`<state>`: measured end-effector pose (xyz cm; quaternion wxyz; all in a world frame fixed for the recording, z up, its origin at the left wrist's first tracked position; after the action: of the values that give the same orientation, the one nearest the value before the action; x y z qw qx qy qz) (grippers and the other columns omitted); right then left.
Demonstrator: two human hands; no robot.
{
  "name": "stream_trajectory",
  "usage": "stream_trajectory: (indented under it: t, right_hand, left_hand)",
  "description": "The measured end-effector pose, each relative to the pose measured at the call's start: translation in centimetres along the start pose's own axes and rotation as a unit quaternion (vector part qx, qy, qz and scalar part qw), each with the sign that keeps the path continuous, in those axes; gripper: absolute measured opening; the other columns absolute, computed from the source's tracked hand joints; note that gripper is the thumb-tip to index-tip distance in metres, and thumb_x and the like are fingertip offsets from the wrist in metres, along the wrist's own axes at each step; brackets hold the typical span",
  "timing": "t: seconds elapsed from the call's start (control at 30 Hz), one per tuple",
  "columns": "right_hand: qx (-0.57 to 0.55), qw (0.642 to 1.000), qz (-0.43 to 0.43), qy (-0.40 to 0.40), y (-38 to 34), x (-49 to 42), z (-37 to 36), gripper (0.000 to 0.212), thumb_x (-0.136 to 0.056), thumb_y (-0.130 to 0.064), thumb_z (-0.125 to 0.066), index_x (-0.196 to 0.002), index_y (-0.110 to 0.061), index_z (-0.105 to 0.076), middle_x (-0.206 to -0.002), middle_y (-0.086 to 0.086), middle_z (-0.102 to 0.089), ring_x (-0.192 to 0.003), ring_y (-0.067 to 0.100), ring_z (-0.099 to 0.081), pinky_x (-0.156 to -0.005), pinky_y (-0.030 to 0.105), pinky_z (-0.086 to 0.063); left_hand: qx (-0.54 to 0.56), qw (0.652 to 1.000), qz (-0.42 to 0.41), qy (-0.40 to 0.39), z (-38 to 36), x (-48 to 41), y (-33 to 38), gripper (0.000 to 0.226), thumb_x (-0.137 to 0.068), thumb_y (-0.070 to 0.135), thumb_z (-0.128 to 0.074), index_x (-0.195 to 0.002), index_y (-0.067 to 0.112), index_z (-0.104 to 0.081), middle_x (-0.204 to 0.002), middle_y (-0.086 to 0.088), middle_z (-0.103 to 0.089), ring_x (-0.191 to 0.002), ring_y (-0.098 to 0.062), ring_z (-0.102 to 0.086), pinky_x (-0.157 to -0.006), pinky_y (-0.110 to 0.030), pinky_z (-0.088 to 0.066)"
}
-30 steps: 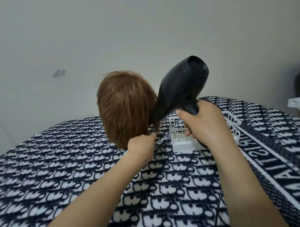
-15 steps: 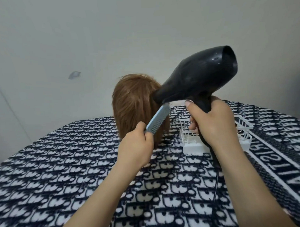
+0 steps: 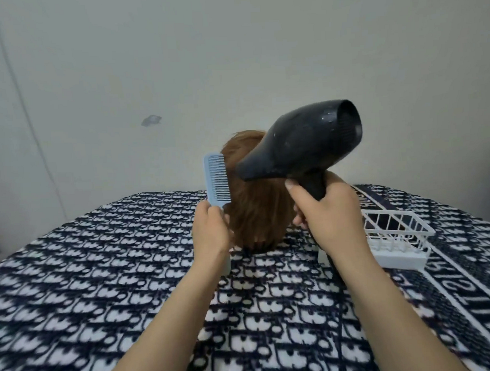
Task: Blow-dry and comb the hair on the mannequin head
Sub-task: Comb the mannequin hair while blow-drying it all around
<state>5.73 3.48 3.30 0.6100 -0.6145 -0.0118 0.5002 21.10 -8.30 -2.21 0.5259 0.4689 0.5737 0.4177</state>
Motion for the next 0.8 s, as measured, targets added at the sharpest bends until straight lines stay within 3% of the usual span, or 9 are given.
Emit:
stream_trajectory:
  t: [0.17,0.3,0.4,0.53,0.8]
  right_hand:
    - [0.058,0.997,0.033,-0.032,-3.0,-1.8,-2.4,0.018,-0.093,-0.043,-0.066,-0.098,-0.026,-0.062,-0.067,-0.008,-0.067,-0.043,0.007,-0.065,-0.043,0.021,-0.048]
    - [0.142,0.987,0.057,-0.048,-5.5,-3.7,-3.6,0.02,-0.09,-0.045,-0.063,-0.092,-0.024,-0.062,-0.072,-0.001,-0.072,-0.059,0.021,-0.072,-0.063,0.043,-0.061]
    - [0.169,0.982,0.055,-0.069,-6.9,-4.9,-4.4,0.023,-0.088,-0.043,-0.064,-0.084,-0.021,-0.061,-0.075,0.004,-0.073,-0.063,0.027,-0.072,-0.066,0.047,-0.061]
    - [0.196,0.976,0.06,-0.077,-7.8,-5.6,-5.2,0.025,-0.087,-0.042,-0.064,-0.078,-0.02,-0.057,-0.071,0.005,-0.073,-0.057,0.026,-0.072,-0.066,0.047,-0.062]
    - [0.217,0.971,0.06,-0.082,-7.2,-5.1,-5.5,0.026,-0.086,-0.042,-0.066,-0.078,-0.019,-0.058,-0.062,0.001,-0.07,-0.04,0.014,-0.066,-0.06,0.045,-0.063]
  left_hand:
    - [0.152,0.981,0.113,-0.037,-0.2,-1.9,0.3,0.009,-0.093,0.007,-0.029,-0.089,0.011,-0.036,-0.065,-0.005,-0.036,-0.044,-0.015,-0.029,-0.044,-0.025,-0.025]
    - [0.221,0.964,0.141,-0.052,-0.3,-3.9,0.8,0.012,-0.098,0.01,-0.029,-0.093,0.011,-0.039,-0.068,-0.005,-0.036,-0.045,-0.013,-0.029,-0.042,-0.024,-0.027]
    - [0.268,0.947,0.164,-0.069,-0.7,-5.2,1.3,0.012,-0.1,0.012,-0.028,-0.096,0.01,-0.039,-0.07,-0.004,-0.038,-0.045,-0.012,-0.03,-0.039,-0.021,-0.029]
    - [0.282,0.933,0.2,-0.096,-1.4,-5.9,0.7,0.017,-0.102,0.013,-0.028,-0.09,0.012,-0.039,-0.07,-0.004,-0.037,-0.046,-0.013,-0.03,-0.038,-0.02,-0.03]
    - [0.212,0.952,0.199,-0.096,-1.6,-5.8,-3.0,0.015,-0.105,0.016,-0.024,-0.102,0.009,-0.037,-0.073,-0.005,-0.035,-0.05,-0.013,-0.029,-0.043,-0.024,-0.029]
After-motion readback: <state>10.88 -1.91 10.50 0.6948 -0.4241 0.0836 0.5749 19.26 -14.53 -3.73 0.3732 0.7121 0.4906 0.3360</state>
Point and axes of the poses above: each hand's wrist, its own x-axis away from the middle knuckle, its own z-axis out of the back of the hand, y = z × x, the point moved 2 cm from there along -x, towards the middle knuckle
